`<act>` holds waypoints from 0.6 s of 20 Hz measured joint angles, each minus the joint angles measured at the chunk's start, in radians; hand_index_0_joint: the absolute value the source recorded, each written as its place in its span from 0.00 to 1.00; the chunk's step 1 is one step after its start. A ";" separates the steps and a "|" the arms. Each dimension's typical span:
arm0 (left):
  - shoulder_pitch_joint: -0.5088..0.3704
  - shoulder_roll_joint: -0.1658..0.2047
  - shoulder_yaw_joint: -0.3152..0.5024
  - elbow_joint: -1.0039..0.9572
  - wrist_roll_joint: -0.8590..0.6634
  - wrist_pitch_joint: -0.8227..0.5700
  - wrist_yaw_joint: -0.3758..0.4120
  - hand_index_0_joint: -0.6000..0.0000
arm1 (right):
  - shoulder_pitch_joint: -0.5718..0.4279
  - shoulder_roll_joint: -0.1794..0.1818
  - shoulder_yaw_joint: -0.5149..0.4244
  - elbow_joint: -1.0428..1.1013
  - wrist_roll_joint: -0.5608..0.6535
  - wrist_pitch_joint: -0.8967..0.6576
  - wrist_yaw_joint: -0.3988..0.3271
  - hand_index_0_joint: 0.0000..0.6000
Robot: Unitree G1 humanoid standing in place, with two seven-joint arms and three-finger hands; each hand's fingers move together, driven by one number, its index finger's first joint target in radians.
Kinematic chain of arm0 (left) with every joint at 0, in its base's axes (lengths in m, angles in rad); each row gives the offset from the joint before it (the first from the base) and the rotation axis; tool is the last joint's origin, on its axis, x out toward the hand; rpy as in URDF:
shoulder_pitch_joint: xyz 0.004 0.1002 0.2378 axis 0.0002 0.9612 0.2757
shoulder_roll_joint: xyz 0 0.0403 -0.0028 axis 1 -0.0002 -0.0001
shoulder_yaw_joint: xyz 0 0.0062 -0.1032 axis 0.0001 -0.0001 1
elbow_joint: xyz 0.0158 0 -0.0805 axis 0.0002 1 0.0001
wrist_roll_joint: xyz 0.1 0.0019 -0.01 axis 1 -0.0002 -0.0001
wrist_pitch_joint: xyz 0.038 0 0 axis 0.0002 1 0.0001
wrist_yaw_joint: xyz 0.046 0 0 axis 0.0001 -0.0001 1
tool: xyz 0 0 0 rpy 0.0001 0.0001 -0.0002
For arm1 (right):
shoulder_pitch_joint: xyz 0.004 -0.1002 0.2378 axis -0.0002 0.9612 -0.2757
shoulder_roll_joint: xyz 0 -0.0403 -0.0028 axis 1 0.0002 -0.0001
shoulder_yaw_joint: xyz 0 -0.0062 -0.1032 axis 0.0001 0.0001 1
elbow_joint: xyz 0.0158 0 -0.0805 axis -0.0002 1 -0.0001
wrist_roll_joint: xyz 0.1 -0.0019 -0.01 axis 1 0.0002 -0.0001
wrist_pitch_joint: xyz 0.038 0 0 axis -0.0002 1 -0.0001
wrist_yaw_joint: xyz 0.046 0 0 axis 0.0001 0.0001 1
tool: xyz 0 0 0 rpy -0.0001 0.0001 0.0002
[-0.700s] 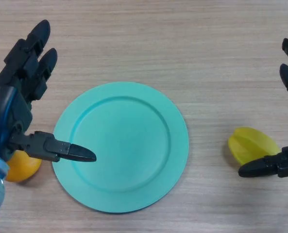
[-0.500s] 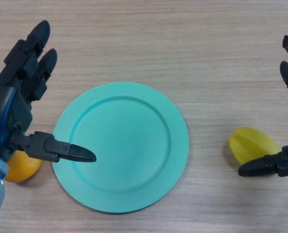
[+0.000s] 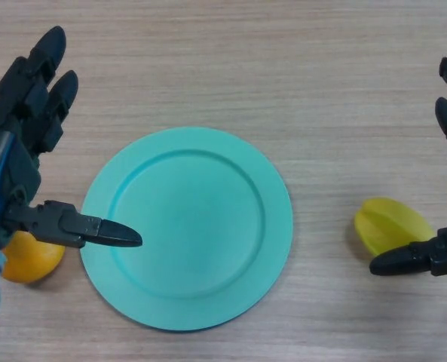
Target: Pick up the yellow starfruit and place it on the plate
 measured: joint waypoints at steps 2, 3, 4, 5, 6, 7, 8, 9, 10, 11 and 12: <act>0.001 0.000 0.000 0.008 -0.001 0.000 0.000 1.00 | 0.000 0.000 0.000 0.020 -0.001 -0.001 -0.009 0.00; 0.001 0.000 0.000 0.009 -0.001 0.000 0.000 1.00 | 0.000 0.000 0.000 0.022 -0.002 -0.001 -0.010 0.00; 0.000 0.000 -0.001 0.010 -0.001 0.000 0.000 1.00 | 0.000 0.000 -0.001 0.037 -0.022 -0.017 -0.010 0.00; -0.002 0.000 -0.001 0.011 -0.001 0.000 0.000 1.00 | 0.000 -0.001 -0.003 0.069 -0.022 -0.050 -0.010 0.00; -0.007 0.004 -0.001 0.014 -0.001 0.000 0.000 1.00 | -0.002 -0.002 -0.003 0.115 -0.022 -0.072 -0.010 0.00; -0.011 0.010 -0.001 0.018 -0.002 0.000 0.000 1.00 | -0.002 -0.007 -0.004 0.155 -0.022 -0.091 -0.010 0.00; -0.017 0.013 -0.001 0.026 -0.001 0.000 0.000 1.00 | -0.002 -0.012 -0.005 0.214 -0.044 -0.109 -0.010 0.00; -0.024 0.012 -0.003 0.039 -0.001 0.000 0.000 1.00 | -0.003 -0.013 -0.005 0.261 -0.083 -0.143 -0.011 0.00; -0.028 0.012 -0.005 0.062 -0.001 0.000 0.001 1.00 | -0.003 -0.014 -0.006 0.301 -0.081 -0.149 -0.013 0.00; -0.034 0.012 -0.010 0.073 -0.001 0.000 0.001 1.00 | -0.005 -0.014 -0.006 0.330 -0.082 -0.166 -0.021 0.00; -0.042 0.012 -0.021 0.087 -0.001 -0.001 0.001 1.00 | -0.007 -0.014 -0.005 0.360 -0.081 -0.179 -0.037 0.00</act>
